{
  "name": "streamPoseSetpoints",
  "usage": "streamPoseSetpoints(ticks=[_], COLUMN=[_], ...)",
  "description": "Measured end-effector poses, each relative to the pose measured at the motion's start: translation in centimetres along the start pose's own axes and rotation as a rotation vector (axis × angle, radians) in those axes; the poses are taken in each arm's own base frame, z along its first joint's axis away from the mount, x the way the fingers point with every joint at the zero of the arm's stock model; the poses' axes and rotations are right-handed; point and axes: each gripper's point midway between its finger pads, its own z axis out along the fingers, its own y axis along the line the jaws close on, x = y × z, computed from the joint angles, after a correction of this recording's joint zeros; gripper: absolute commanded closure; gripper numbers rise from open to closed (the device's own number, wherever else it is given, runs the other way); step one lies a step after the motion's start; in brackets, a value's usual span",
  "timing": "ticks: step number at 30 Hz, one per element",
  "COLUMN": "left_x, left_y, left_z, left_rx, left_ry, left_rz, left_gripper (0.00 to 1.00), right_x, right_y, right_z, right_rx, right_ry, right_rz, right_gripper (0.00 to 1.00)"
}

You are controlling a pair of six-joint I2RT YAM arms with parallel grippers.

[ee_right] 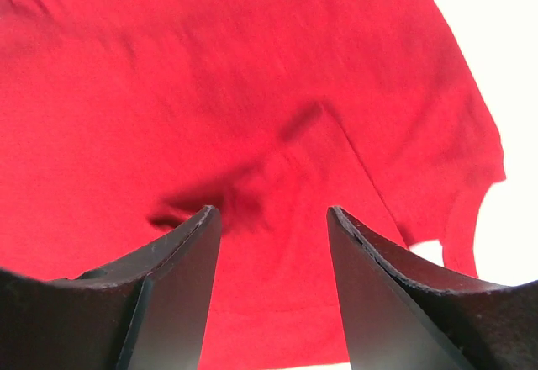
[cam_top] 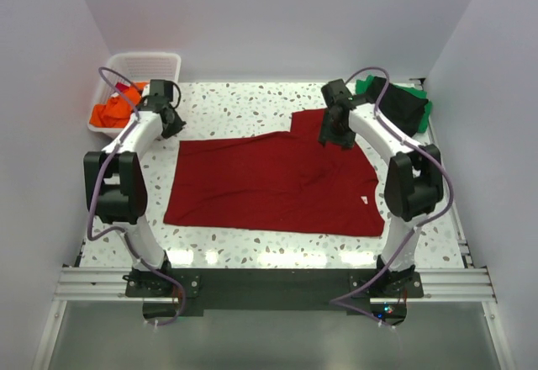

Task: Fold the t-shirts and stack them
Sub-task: Fold the tshirt

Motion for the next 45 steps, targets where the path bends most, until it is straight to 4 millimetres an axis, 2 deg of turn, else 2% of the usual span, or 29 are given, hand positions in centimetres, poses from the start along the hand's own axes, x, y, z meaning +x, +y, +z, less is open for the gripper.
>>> streamPoseSetpoints(ticks=[5, 9, 11, 15, 21, 24, 37, 45], left_x=[-1.1, -1.0, -0.9, 0.1, 3.7, 4.8, 4.8, 4.7], left_y=[-0.3, -0.5, -0.7, -1.0, 0.6, 1.2, 1.3, 1.8], left_z=[-1.3, -1.4, -1.3, 0.0, 2.8, 3.2, 3.4, 3.7], left_rx=[0.023, 0.037, 0.042, 0.042, -0.037, -0.063, -0.093, -0.128], left_ry=[-0.03, -0.019, -0.004, 0.048, 0.172, 0.21, 0.217, 0.205], left_rz=[-0.008, -0.004, 0.004, 0.02, 0.05, 0.06, 0.074, 0.098], left_gripper=[1.0, 0.85, 0.78, 0.7, 0.69, 0.69, 0.6, 0.66], right_x=[-3.6, -4.8, -4.7, -4.4, -3.2, -3.2, -3.2, -3.2], right_y=[2.5, 3.5, 3.5, 3.3, 2.8, 2.8, 2.7, 2.7], right_z=[1.7, 2.3, 2.3, 2.5, 3.1, 3.1, 3.1, 3.1], right_rx=[-0.009, -0.02, -0.017, -0.012, 0.008, 0.009, 0.009, 0.01], right_ry=[-0.041, -0.056, -0.051, -0.043, -0.012, -0.01, -0.01, -0.009], right_rz=[0.009, 0.012, 0.01, 0.008, -0.001, -0.001, -0.001, -0.001], right_gripper=[0.41, 0.41, 0.4, 0.4, 0.4, 0.4, 0.4, 0.4])
